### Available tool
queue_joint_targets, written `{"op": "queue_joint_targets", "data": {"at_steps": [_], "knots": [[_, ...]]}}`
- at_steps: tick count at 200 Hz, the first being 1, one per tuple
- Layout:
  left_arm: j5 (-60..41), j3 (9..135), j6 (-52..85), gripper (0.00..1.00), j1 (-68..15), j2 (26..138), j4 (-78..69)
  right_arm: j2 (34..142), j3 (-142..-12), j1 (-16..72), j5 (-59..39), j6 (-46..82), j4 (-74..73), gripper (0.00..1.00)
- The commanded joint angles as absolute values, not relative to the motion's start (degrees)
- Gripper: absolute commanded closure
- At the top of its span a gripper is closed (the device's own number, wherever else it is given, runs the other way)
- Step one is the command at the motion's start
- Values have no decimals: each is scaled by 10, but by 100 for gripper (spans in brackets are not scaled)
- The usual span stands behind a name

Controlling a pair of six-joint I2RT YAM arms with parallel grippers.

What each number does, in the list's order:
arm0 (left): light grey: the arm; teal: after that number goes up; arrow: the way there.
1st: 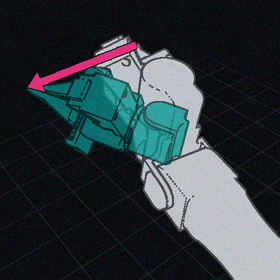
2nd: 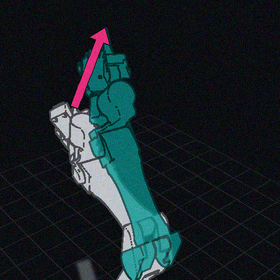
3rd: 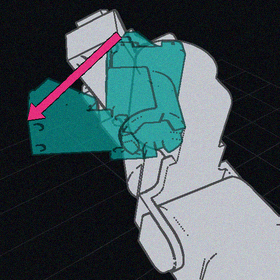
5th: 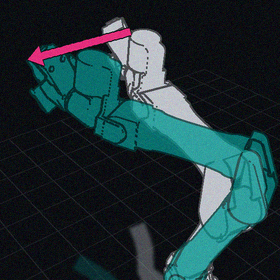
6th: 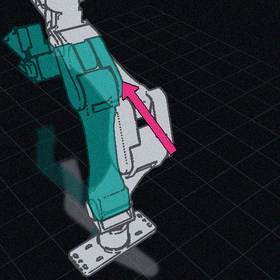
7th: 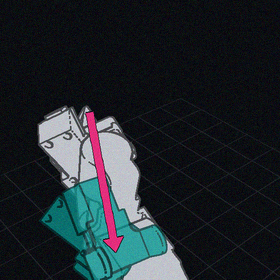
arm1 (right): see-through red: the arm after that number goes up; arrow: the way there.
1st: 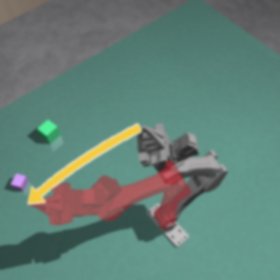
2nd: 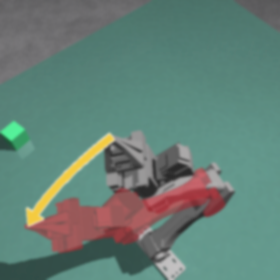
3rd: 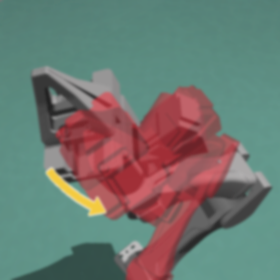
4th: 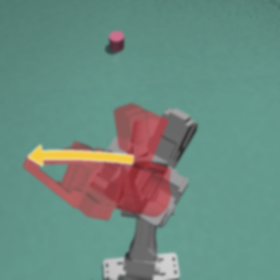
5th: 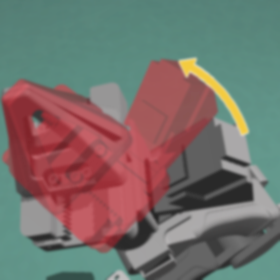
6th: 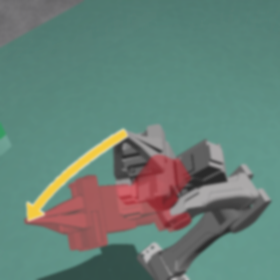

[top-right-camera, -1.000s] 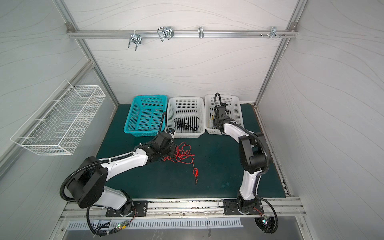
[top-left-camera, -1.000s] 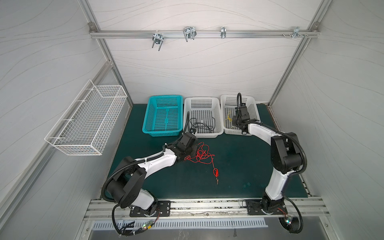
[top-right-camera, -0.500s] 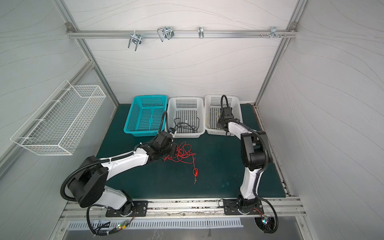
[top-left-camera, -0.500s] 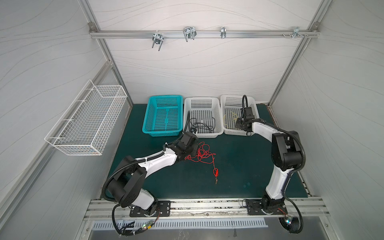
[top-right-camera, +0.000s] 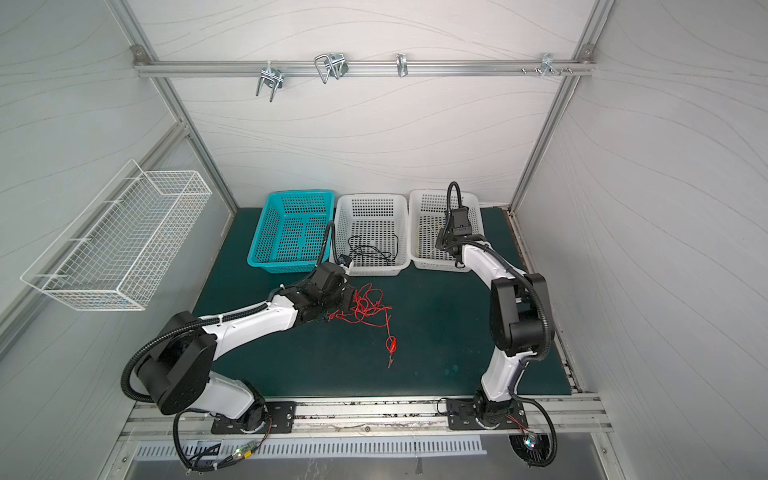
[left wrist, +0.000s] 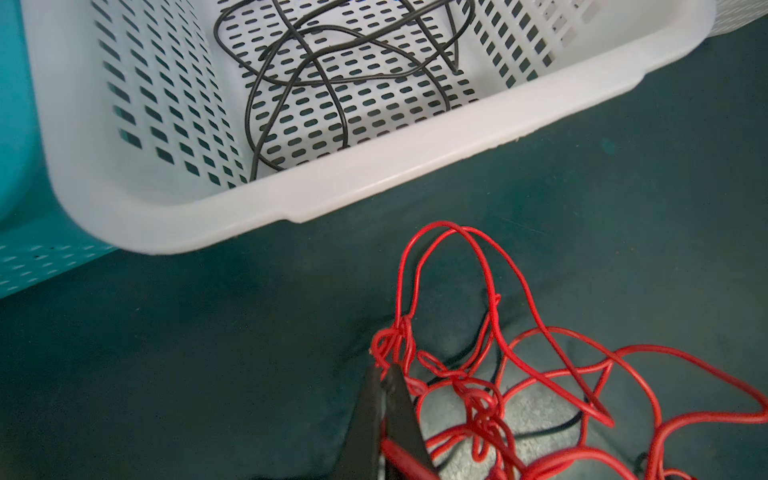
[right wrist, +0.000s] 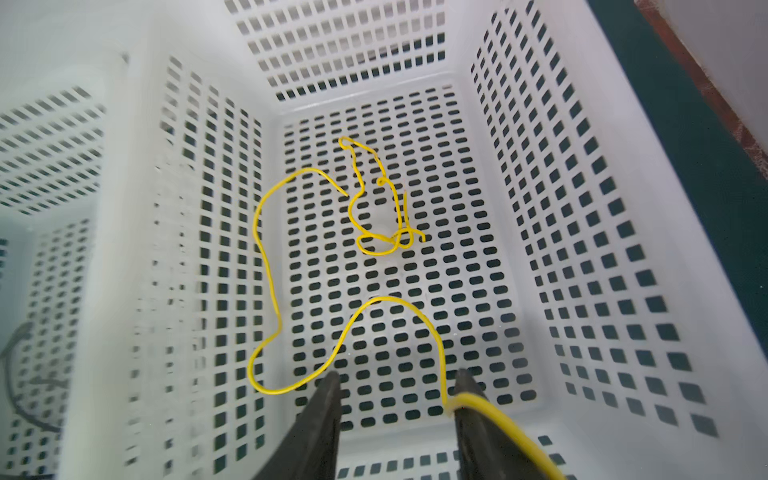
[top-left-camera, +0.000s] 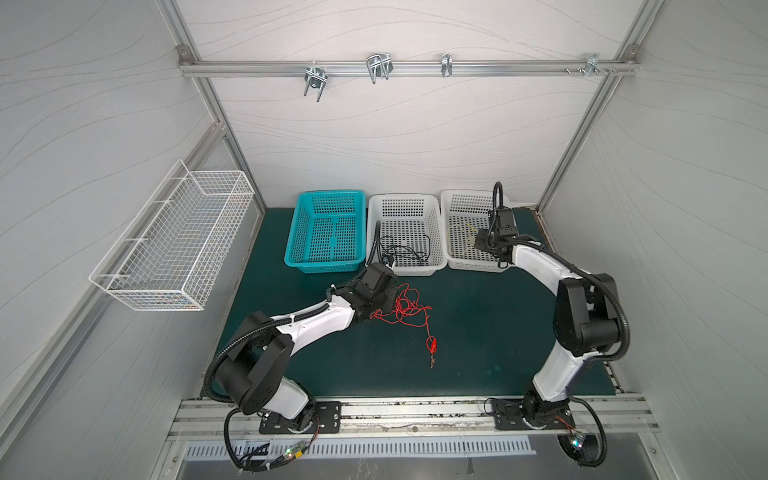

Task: Untangle the cables
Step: 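Open the right gripper to release the yellow wire into the basket, then move the right gripper to the red tangle beside the left gripper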

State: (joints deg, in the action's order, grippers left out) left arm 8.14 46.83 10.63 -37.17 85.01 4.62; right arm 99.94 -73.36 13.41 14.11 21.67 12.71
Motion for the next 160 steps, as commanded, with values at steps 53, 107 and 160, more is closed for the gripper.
{"op": "queue_joint_targets", "data": {"at_steps": [53,107,160], "knots": [[76,487,102,100,-372,862,30,917,-690,135,101,173,73,31],[75,484,105,100,-372,860,28,888,-672,138,42,174,53,25],[71,484,111,100,-372,835,29,832,-618,211,31,143,65,26]]}}
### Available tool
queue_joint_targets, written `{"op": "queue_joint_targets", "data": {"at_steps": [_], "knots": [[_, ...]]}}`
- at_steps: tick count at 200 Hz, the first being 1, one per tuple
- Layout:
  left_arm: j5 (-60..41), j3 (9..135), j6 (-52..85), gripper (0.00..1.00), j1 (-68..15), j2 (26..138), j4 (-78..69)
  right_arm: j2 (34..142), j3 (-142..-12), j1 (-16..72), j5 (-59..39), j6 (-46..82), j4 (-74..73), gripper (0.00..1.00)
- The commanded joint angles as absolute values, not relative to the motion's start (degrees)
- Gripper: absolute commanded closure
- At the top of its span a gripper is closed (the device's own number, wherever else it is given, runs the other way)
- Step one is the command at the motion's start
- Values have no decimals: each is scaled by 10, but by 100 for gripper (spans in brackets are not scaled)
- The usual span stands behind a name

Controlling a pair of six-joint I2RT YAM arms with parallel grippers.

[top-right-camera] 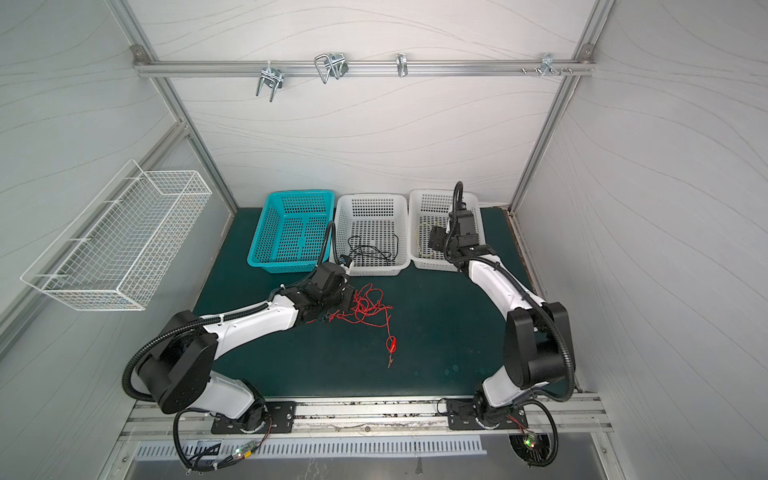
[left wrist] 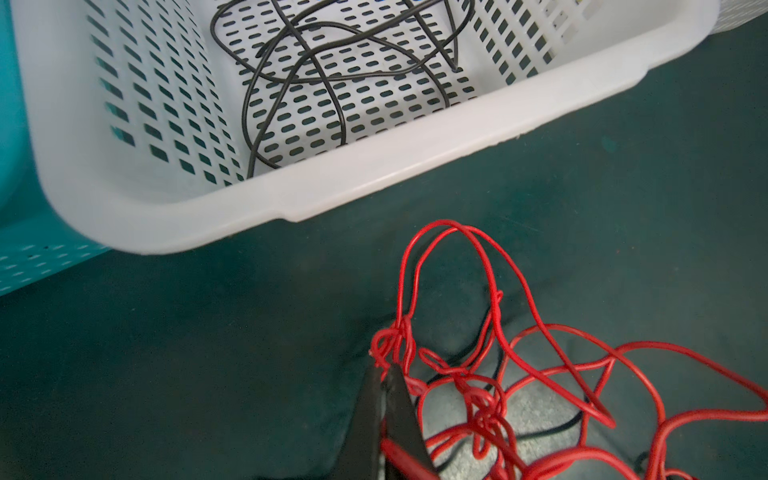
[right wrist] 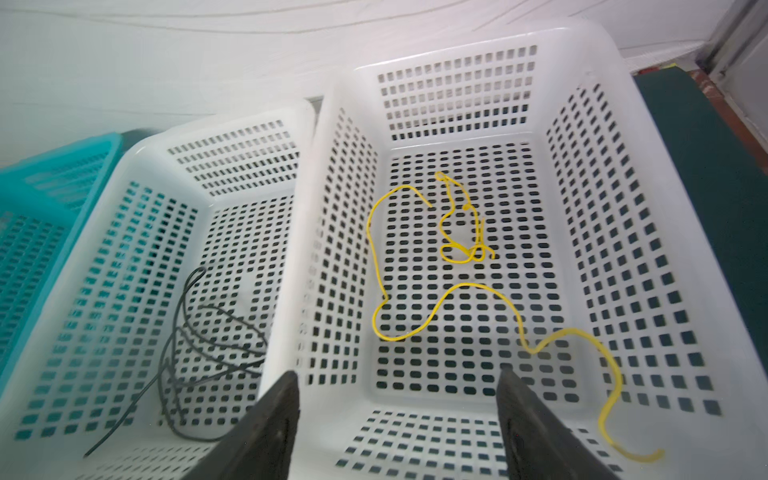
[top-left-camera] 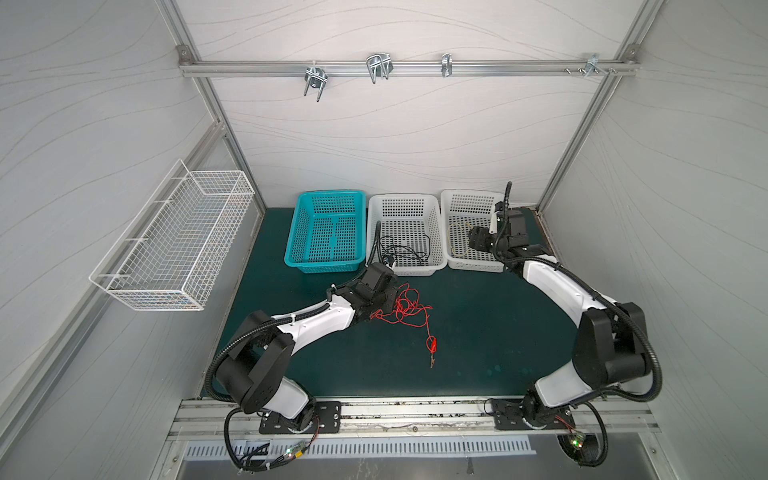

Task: Untangle the cables
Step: 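Move the right gripper to the red tangle beside the left gripper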

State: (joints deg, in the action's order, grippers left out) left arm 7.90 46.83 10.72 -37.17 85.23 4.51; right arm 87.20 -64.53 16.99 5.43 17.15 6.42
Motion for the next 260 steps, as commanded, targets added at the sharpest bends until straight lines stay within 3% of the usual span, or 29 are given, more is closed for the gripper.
{"op": "queue_joint_targets", "data": {"at_steps": [1,57,112,190,260], "knots": [[71,484,111,100,-372,834,28,831,-616,214,29,142,65,26],[72,495,112,100,-371,815,50,763,-518,333,-69,58,68,28],[58,520,122,100,-372,822,71,746,-476,422,-122,66,35,32],[46,543,136,100,-372,806,105,831,-520,507,-80,46,50,42],[51,555,136,100,-371,814,120,806,-499,521,-43,47,46,50]]}}
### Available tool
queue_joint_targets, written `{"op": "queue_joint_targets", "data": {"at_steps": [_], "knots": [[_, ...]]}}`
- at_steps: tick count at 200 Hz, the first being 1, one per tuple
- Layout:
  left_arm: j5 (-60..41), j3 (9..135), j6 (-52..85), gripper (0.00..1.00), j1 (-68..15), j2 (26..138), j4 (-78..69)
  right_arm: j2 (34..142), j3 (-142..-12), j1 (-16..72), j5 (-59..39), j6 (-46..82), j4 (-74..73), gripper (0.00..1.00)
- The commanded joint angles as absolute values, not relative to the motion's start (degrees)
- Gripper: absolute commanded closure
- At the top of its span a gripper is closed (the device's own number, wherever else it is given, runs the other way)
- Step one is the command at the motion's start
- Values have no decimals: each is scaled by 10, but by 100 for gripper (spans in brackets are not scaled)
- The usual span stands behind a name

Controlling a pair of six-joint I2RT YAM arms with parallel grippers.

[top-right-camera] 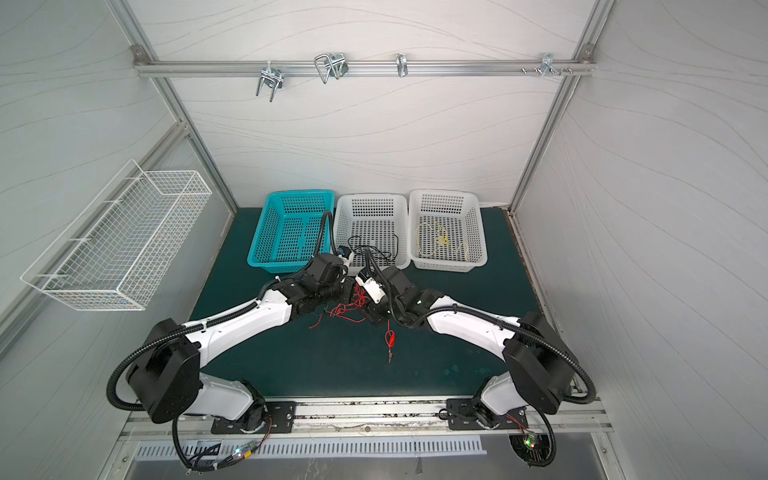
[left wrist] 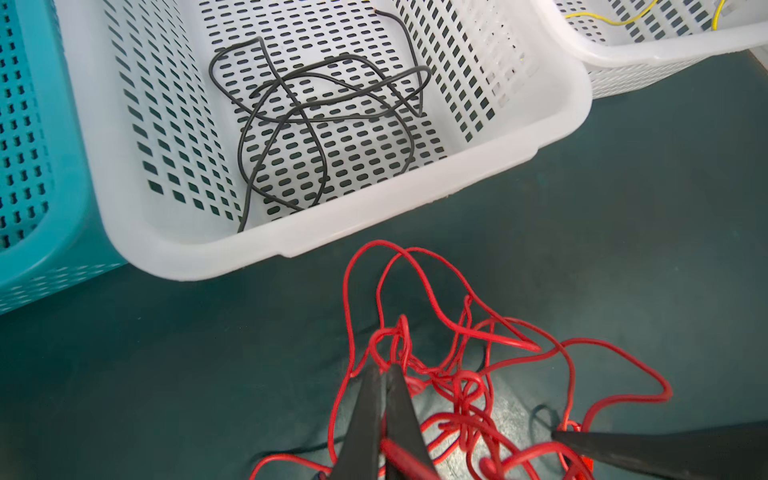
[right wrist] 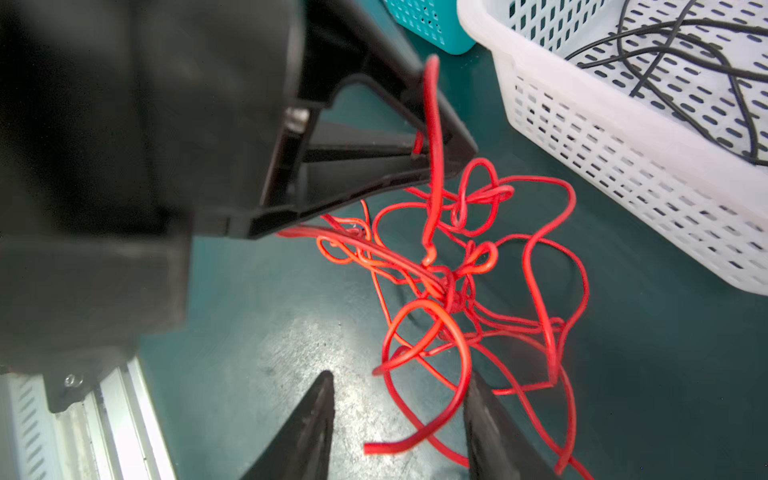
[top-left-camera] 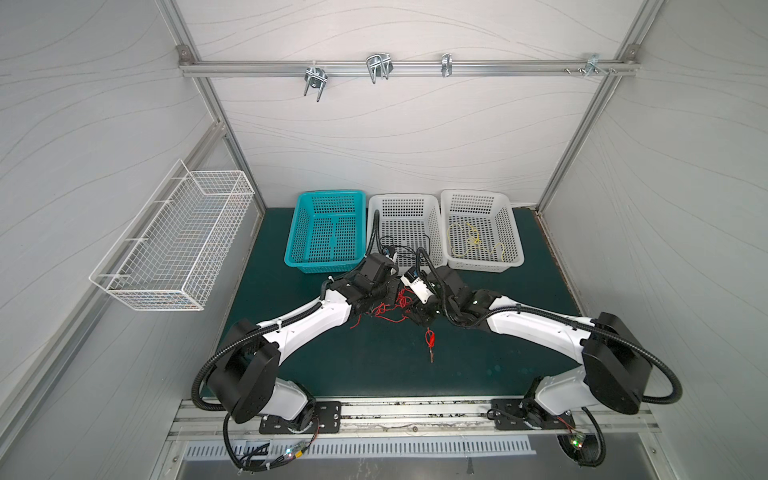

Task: Untangle the cables
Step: 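Move the right gripper to the red tangle beside the left gripper, then grasp a red wire near its clip with the right gripper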

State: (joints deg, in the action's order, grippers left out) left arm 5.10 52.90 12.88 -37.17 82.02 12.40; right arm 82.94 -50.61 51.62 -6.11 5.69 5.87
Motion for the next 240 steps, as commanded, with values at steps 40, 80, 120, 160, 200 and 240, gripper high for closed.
{"op": "queue_joint_targets", "data": {"at_steps": [40,80,120,160,200,240], "knots": [[53,551,135,100,-372,815,118,773,-487,521,3,25,67,55],[55,549,132,100,-372,816,120,738,-478,498,13,-11,99,49],[59,548,129,100,-371,819,121,716,-462,475,3,-66,133,44],[52,554,129,100,-371,825,118,739,-432,474,19,-91,95,43],[52,561,124,100,-372,828,121,769,-431,466,2,-91,68,43],[52,562,126,100,-371,833,119,784,-426,460,4,-71,44,66]]}}
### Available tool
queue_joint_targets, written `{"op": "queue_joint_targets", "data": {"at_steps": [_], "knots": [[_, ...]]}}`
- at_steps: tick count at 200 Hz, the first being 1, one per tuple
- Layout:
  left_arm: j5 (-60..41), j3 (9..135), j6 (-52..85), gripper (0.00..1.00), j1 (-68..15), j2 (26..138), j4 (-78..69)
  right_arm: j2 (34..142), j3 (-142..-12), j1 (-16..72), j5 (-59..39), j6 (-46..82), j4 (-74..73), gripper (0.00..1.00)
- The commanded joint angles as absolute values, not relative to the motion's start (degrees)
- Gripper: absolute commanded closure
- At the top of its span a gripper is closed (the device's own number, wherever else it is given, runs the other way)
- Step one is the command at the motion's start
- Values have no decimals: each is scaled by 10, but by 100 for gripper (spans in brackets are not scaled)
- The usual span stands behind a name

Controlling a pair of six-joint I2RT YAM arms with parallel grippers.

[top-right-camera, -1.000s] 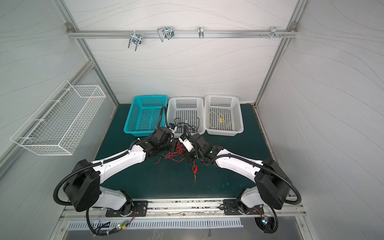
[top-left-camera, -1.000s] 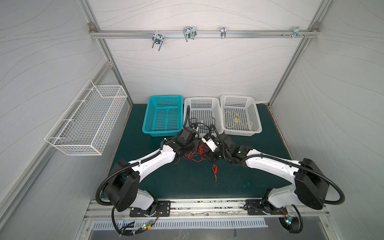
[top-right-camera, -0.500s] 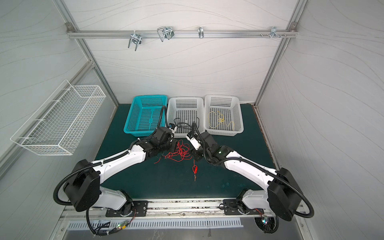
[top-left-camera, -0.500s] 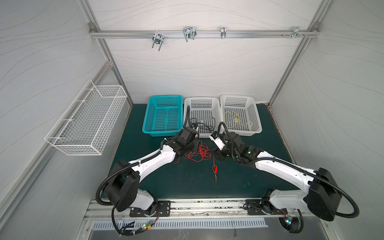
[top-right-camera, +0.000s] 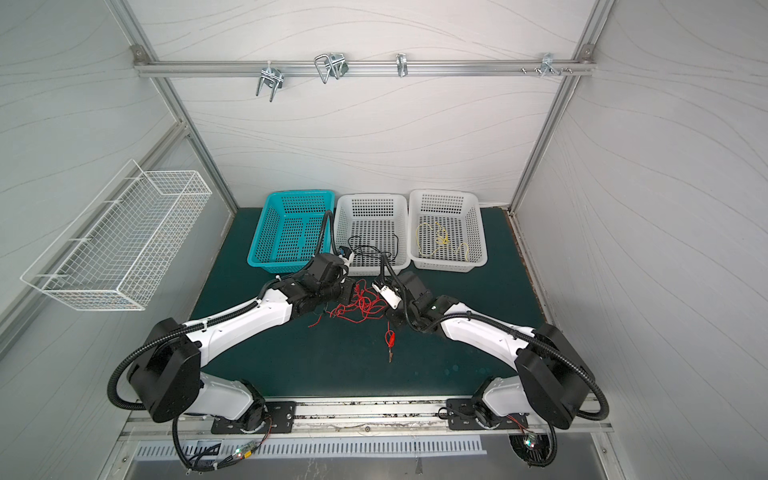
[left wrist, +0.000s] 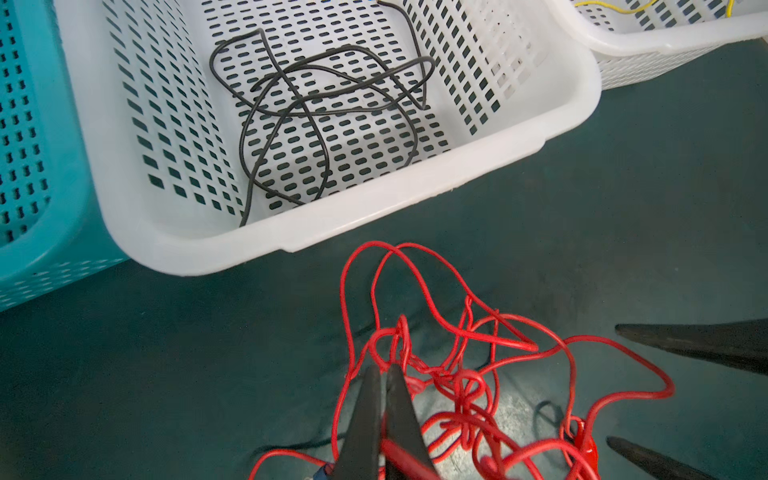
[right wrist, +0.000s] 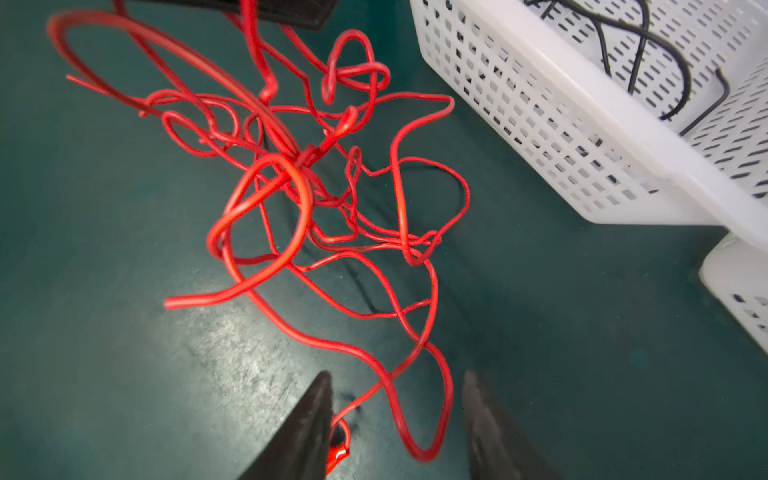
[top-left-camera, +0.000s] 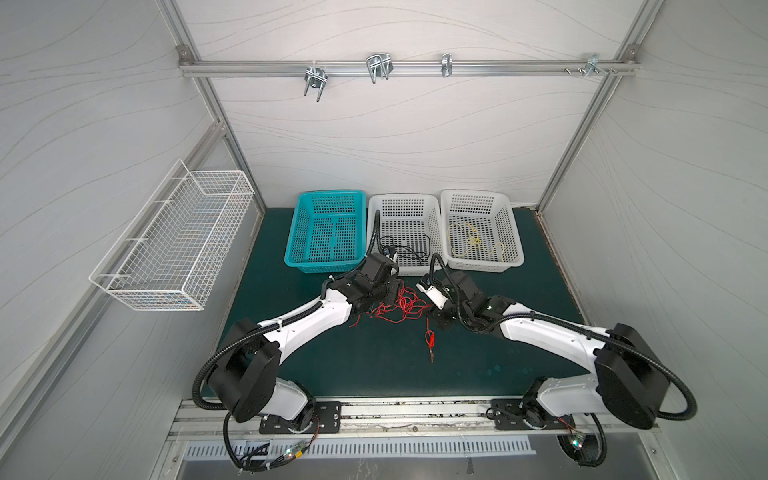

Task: Untangle the cables
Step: 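Grasp a red wire near its clip with the right gripper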

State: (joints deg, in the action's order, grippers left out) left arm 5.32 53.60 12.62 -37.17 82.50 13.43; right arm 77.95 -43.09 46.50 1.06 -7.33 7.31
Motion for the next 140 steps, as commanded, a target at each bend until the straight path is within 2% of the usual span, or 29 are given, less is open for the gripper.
{"op": "queue_joint_targets", "data": {"at_steps": [1,13,36,89,127,140], "knots": [[52,562,126,100,-371,834,119,784,-426,460,4,-71,43,67],[52,562,126,100,-372,835,120,781,-421,460,3,-67,34,81],[58,559,127,100,-371,835,120,771,-416,459,8,-61,39,100],[97,543,130,100,-371,822,133,711,-387,437,72,-30,55,100],[92,532,133,100,-370,819,131,656,-362,416,57,-20,46,100],[82,528,134,100,-370,819,123,660,-364,416,37,-22,44,92]]}}
